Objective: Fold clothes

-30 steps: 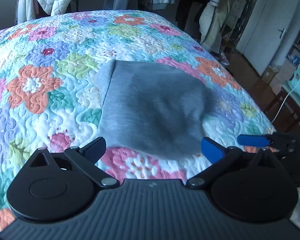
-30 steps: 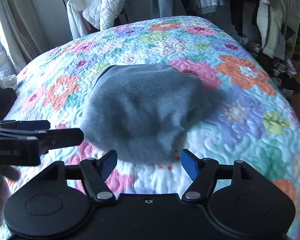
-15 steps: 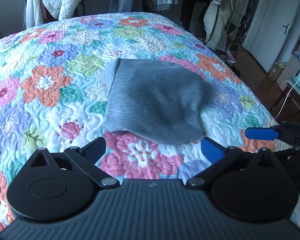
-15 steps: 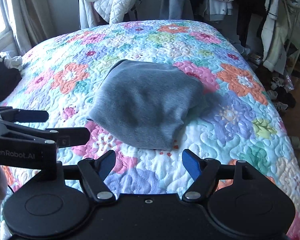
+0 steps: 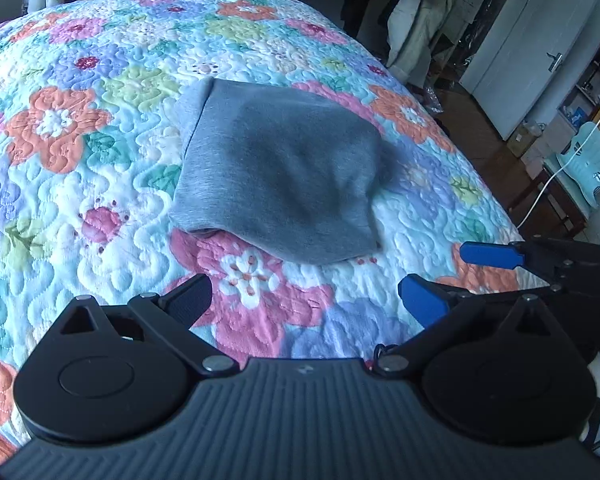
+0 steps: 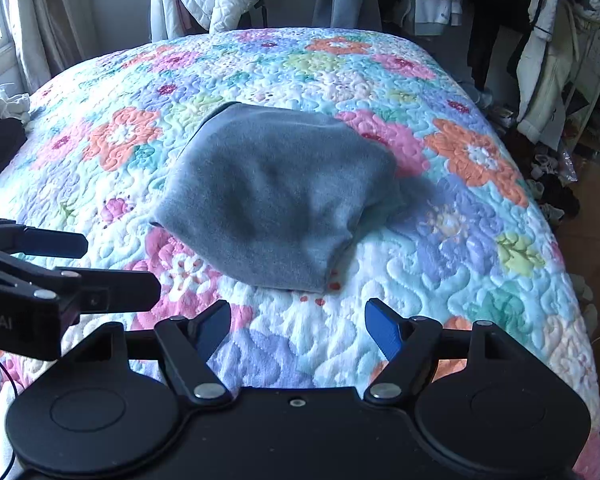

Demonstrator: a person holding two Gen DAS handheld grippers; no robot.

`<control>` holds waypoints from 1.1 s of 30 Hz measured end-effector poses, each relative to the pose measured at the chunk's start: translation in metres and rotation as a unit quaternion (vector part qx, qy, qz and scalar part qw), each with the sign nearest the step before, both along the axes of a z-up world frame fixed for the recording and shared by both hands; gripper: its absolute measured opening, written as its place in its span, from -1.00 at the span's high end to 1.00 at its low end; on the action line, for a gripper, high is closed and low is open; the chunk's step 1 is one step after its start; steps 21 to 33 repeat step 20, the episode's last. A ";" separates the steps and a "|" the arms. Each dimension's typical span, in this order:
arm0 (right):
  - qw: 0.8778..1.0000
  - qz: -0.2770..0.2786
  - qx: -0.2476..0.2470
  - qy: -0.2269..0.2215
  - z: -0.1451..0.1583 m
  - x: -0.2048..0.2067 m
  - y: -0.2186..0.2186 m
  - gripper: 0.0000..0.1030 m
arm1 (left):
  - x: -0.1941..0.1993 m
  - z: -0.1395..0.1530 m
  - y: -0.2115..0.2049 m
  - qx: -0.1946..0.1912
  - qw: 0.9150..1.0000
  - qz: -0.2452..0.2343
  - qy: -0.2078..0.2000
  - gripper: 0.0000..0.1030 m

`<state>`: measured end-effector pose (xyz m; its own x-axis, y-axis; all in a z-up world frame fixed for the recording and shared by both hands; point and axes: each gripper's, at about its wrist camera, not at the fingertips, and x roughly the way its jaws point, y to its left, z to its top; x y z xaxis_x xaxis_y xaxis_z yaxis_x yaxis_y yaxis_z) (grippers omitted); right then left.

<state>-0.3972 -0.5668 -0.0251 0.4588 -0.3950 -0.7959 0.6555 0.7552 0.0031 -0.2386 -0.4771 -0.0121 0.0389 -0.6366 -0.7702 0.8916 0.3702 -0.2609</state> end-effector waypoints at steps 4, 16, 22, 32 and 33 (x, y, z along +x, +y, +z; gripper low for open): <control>1.000 0.003 0.004 0.002 -0.003 0.000 0.000 -0.52 | -0.004 -0.002 -0.003 0.021 0.999 0.012 -0.024 -1.00; 1.000 0.016 0.000 0.016 -0.009 0.003 0.007 -0.52 | 0.002 -0.005 0.002 0.028 0.999 0.026 -0.016 -1.00; 1.000 0.016 -0.003 0.017 -0.008 0.004 0.008 -0.52 | 0.001 -0.005 0.003 0.032 0.999 0.020 -0.023 -1.00; 1.000 0.016 -0.003 0.017 -0.008 0.004 0.008 -0.52 | 0.001 -0.005 0.003 0.032 0.999 0.020 -0.023 -1.00; 1.000 0.016 -0.003 0.017 -0.008 0.004 0.008 -0.52 | 0.001 -0.005 0.003 0.032 0.999 0.020 -0.023 -1.00</control>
